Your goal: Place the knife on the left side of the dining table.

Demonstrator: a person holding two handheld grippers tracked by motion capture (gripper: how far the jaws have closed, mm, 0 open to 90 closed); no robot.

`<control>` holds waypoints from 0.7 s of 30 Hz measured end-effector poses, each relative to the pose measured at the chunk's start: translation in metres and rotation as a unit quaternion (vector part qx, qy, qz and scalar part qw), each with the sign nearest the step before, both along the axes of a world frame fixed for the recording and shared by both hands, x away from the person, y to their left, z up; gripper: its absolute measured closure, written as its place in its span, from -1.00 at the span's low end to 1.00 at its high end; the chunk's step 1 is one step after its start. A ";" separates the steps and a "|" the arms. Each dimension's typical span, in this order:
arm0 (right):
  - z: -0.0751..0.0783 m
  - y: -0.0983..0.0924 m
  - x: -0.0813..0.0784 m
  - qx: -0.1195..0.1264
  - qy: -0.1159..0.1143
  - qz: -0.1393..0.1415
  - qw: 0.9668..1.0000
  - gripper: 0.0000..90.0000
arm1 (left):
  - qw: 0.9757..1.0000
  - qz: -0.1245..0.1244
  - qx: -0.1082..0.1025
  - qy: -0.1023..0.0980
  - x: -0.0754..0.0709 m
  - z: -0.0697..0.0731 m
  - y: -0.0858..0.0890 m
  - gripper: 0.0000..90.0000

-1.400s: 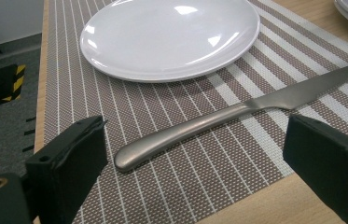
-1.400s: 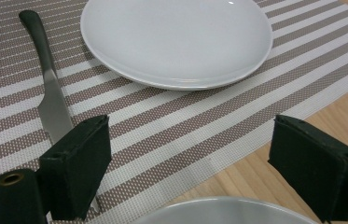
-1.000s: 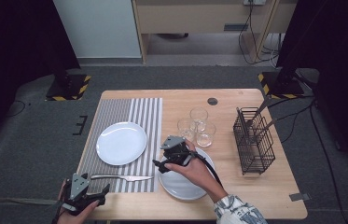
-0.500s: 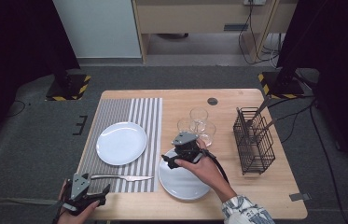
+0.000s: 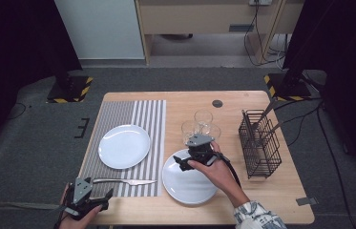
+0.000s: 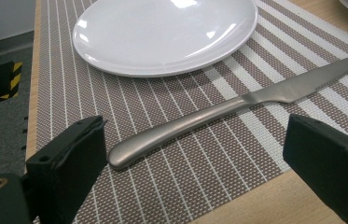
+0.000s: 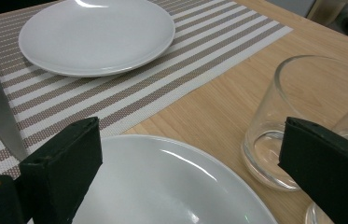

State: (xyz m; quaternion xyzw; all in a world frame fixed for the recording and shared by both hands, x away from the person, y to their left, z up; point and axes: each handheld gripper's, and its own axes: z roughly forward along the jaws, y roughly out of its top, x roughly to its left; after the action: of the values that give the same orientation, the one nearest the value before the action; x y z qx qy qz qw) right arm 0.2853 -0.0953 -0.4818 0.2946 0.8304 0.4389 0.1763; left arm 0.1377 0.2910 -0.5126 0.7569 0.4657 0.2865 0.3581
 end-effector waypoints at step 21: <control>0.003 -0.028 -0.007 0.003 -0.004 -0.015 1.000 -0.82 | 1.000 -0.013 -0.002 -0.006 0.026 0.000 -0.010 -0.87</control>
State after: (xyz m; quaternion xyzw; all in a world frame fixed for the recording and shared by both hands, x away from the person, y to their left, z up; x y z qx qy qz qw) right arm 0.2785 -0.1230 -0.4793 0.3054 0.8238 0.4402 0.1852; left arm 0.1639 0.2807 -0.5122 0.7606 0.4539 0.2854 0.3661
